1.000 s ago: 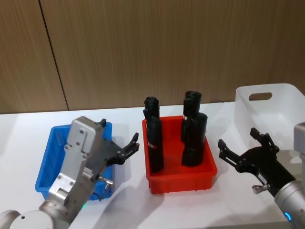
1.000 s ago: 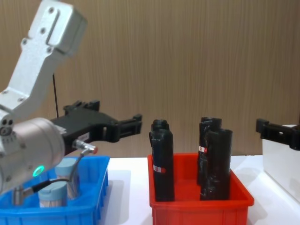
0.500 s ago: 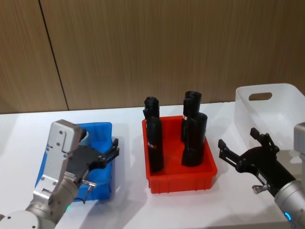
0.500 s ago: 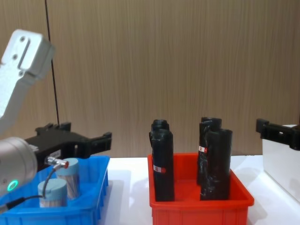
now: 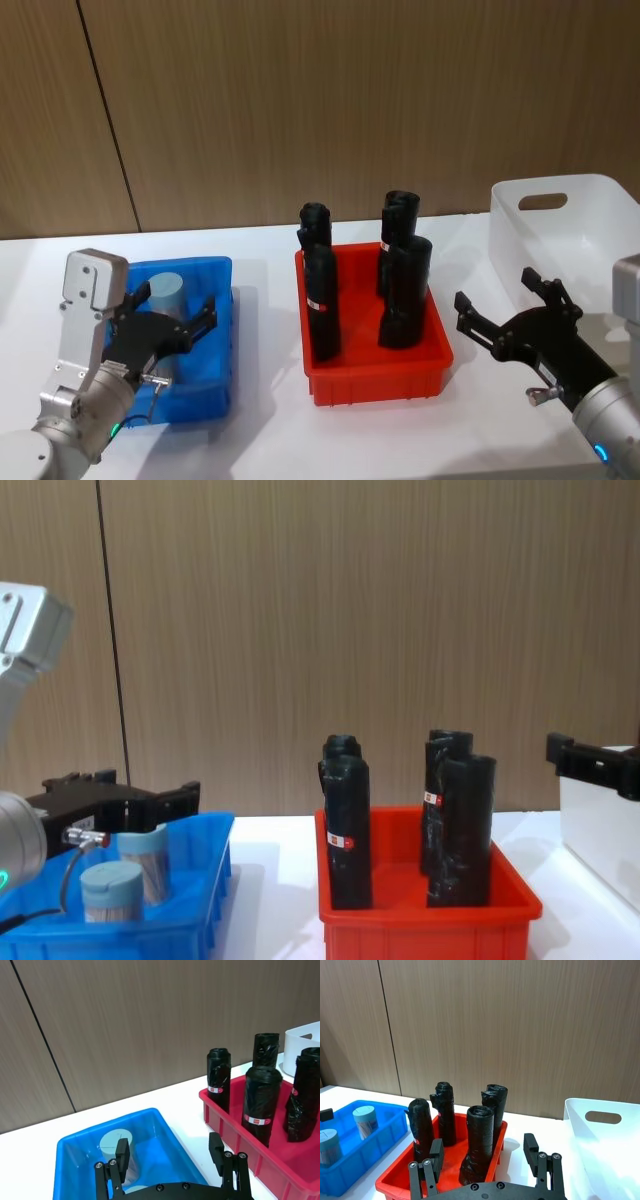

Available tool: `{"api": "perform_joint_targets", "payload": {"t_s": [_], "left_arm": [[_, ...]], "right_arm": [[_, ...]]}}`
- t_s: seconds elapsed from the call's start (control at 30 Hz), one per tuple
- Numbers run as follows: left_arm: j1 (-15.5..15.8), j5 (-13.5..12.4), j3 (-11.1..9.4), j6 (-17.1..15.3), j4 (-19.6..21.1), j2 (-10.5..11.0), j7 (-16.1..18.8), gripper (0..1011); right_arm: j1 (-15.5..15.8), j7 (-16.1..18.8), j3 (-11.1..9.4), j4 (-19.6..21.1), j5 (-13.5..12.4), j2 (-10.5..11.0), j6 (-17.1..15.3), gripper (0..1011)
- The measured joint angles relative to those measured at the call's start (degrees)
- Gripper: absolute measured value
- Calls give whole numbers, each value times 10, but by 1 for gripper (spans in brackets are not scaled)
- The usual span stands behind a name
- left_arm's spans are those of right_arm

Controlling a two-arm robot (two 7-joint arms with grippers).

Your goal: Pick the cotton swabs from the blue box and place them into the white box.

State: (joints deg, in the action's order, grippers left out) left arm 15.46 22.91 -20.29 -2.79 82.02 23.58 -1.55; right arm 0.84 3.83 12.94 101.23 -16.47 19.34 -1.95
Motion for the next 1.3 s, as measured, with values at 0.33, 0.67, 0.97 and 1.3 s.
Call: {"api": "perform_joint_targets", "payload": {"t_s": [0.33,0.67,0.97,1.3], "left_arm": [[15,29,10,-19,-34,-5,-19,1004],[27,54,17,-52,-54,-10,-26,1004],[32,64,22,-91,-59,-11,-21,1004],[32,65,26,-125,-59,-9,-6,1004]], "right_arm": [[0,0,0,0,0,0,0,1002],[0,0,0,0,0,0,0,1002],[0,0,0,0,0,0,0,1002],[0,0,0,0,0,0,0,1002]]}}
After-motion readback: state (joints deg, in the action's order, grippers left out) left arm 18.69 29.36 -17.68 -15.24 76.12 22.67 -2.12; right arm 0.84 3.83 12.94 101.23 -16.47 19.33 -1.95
